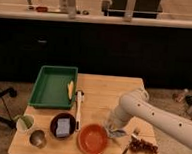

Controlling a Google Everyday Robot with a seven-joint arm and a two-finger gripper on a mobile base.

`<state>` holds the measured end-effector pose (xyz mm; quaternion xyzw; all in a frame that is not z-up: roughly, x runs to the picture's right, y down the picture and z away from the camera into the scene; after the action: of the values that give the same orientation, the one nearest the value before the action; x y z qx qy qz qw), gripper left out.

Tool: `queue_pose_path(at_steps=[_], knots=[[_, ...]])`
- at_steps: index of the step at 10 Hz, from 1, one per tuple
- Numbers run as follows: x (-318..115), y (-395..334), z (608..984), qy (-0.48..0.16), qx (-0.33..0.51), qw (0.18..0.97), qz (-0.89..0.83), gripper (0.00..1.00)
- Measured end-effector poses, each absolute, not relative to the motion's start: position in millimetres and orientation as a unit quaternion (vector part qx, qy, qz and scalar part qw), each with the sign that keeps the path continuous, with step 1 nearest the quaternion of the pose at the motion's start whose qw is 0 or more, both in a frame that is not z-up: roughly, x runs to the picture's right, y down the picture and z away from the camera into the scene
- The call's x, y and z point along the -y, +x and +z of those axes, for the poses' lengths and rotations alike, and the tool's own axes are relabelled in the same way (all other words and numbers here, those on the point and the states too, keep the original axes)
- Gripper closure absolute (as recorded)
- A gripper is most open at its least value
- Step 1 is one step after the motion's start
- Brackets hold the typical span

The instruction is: Place towel in table surface

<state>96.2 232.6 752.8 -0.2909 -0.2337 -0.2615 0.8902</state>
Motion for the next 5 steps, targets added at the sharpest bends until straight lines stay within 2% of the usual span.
queue_pose_path(at_steps=[5], knots=[[-217.1,77.4,762.3,-0.282,0.240,0.889,-0.268,1.00]])
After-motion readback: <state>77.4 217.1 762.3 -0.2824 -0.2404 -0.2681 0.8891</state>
